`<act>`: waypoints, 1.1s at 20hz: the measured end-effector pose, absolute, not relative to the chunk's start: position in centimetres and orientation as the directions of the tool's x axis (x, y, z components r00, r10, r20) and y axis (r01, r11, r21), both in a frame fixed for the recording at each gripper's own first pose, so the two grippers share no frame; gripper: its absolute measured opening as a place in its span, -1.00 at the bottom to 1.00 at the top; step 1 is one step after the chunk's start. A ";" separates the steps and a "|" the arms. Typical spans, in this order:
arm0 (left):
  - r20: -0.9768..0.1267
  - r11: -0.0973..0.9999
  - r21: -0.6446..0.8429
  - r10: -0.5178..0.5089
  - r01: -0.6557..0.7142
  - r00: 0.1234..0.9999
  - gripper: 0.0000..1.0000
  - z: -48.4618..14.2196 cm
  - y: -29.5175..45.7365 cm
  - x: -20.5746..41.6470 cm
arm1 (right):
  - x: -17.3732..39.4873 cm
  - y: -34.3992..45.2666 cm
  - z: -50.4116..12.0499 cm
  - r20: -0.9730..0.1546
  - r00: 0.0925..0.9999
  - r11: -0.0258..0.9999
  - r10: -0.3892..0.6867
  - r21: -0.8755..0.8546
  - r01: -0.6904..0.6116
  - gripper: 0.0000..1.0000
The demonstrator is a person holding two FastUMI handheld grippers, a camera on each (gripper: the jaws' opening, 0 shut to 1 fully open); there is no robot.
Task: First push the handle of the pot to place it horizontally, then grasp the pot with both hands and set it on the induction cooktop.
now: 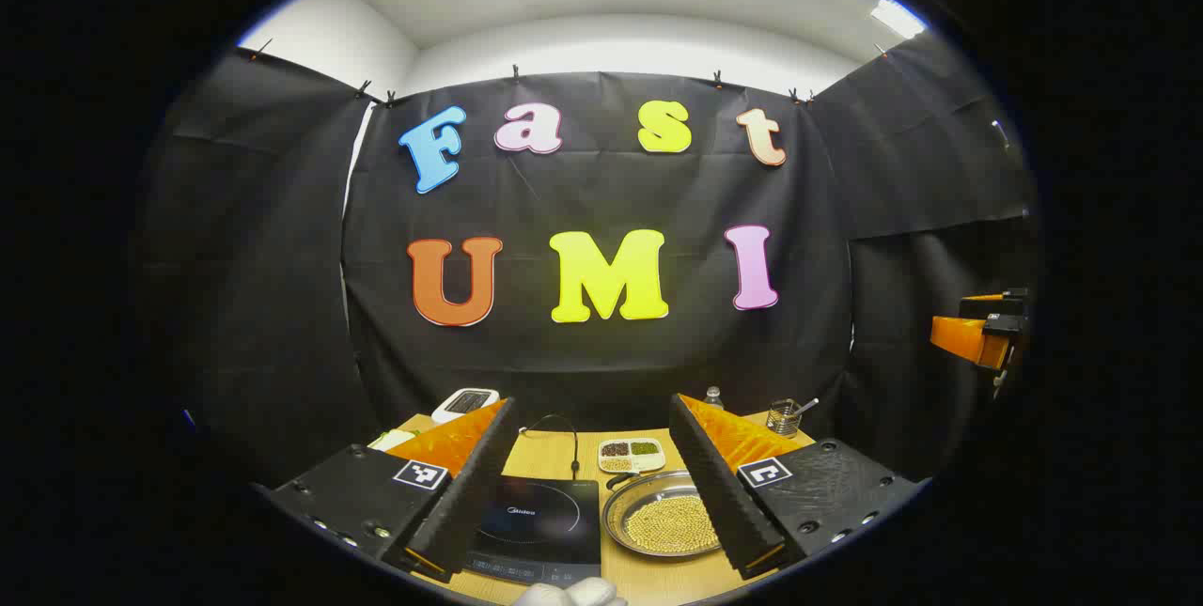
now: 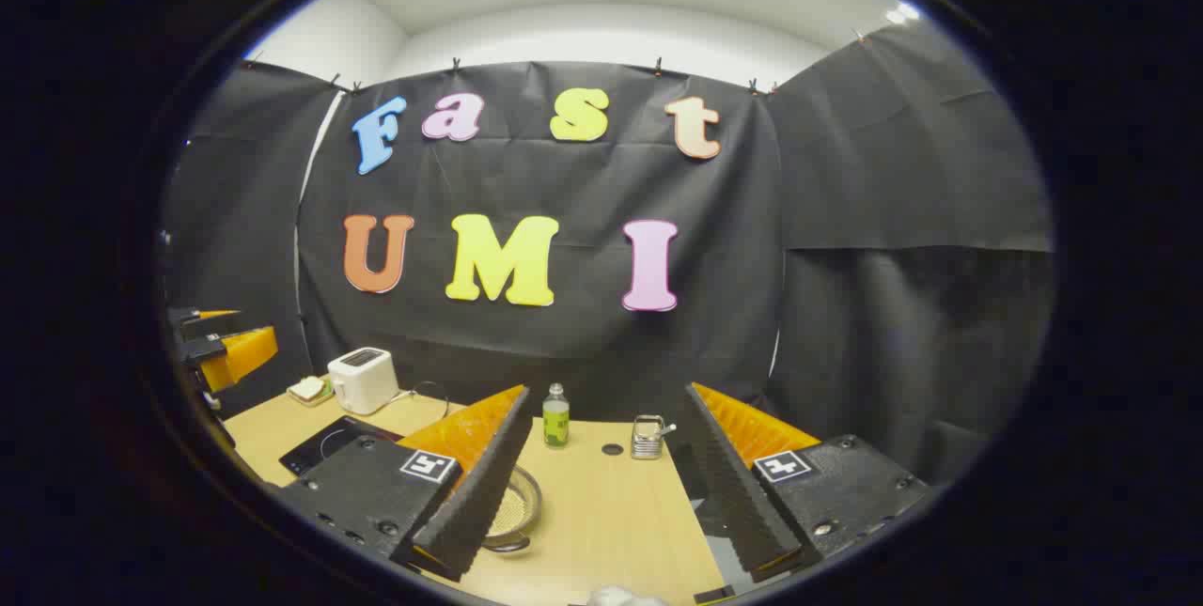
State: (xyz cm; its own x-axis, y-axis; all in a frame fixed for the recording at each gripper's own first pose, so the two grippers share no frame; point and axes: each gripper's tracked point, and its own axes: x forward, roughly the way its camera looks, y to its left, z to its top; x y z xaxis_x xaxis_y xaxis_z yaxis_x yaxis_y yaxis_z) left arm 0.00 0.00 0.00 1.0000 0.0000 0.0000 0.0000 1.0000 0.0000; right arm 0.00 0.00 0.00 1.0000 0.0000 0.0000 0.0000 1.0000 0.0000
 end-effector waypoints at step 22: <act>0.001 1.000 0.002 -0.013 0.013 1.000 0.92 0.2 0.6 -1.8 | -2.0 1.9 -1.2 -0.035 0.999 1.000 0.025 0.003 -0.025 0.96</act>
